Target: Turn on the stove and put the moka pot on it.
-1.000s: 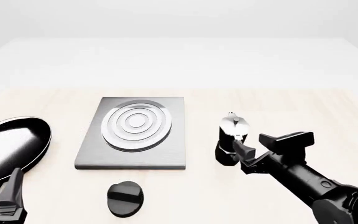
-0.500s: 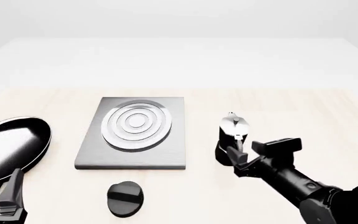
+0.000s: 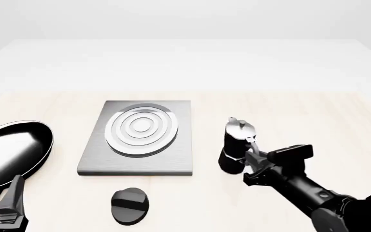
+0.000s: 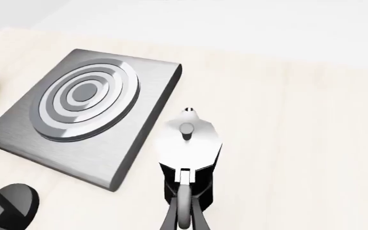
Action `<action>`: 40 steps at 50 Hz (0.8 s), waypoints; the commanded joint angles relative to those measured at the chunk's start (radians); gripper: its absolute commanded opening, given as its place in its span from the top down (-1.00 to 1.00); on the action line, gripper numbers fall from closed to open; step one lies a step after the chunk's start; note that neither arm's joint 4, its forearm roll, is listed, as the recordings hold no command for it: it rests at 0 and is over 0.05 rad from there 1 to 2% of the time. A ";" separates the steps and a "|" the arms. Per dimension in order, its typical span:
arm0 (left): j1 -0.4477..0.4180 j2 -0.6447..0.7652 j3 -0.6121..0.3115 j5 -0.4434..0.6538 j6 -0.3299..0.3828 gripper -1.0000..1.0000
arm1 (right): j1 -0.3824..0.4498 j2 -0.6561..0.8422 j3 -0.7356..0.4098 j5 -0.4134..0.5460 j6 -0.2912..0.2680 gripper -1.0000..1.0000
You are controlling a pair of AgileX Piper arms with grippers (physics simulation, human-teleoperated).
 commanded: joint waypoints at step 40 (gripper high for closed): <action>0.009 0.000 0.000 0.024 0.002 -1.00 | 0.162 0.018 -0.493 0.319 -0.288 1.00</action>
